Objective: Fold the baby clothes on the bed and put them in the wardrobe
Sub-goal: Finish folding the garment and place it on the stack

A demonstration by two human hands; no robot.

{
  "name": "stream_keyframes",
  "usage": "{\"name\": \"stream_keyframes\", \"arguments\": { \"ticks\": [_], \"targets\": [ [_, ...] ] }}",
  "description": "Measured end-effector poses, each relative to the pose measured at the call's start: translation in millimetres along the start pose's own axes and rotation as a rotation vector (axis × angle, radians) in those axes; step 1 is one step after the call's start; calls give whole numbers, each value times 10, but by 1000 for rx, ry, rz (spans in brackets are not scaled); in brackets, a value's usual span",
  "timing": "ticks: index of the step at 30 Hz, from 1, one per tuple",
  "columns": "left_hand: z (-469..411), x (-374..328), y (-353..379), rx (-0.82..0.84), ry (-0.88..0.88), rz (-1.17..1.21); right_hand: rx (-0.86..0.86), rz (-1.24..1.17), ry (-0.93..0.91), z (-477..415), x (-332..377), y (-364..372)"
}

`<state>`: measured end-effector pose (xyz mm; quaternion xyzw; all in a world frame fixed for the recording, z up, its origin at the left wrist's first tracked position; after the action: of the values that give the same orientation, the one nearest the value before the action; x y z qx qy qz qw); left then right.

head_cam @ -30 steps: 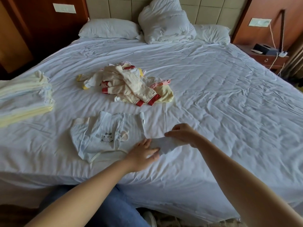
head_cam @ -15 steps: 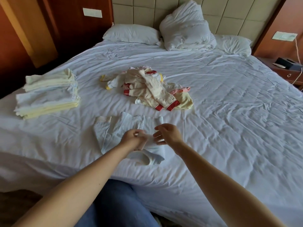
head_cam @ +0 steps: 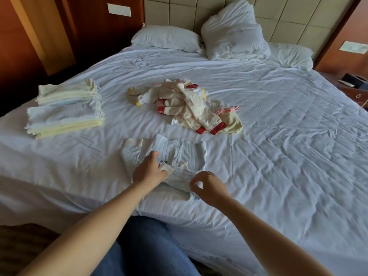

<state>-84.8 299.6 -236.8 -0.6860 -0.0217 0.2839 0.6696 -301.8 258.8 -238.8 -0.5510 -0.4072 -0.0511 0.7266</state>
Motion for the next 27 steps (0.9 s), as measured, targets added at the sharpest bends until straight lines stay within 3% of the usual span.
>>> {"name": "stream_keyframes", "arguments": {
  "ticks": [4, 8, 12, 17, 21, 24, 27],
  "targets": [
    [44, 65, -29, -162, 169, -146, 21, 43, -32, -35, -3, 25],
    [83, 74, 34, -113, 353, -247, 73, 83, -32, -71, -4, 13],
    [105, 85, 11, -193, 345, -313, 101, 99, -31, -90, 1, -10],
    [26, 246, -99, -323, 145, -367, 108, 97, -35, -128, -9, -1],
    [5, 360, -32, -423, 352, -433, 67, 128, -24, -151, 38, 7],
    [63, 301, 87, -308, 554, -324, -77, 165, -75, -186, 162, 63],
    [159, 268, 279, -101, 517, -426, -105, 69, -159, -234, 265, 196]
  ]
}}
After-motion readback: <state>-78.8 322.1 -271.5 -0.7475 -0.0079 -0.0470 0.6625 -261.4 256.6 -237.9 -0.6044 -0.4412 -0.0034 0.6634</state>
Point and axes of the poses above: each hand's wrist, its own z-axis away from the middle knuckle, its own y-axis out of the palm, x = y × z, the point moved 1 cm from there along -z, towards the middle knuckle, and after that the axes turned 12 degrees about -z, right-handed, at the moved point
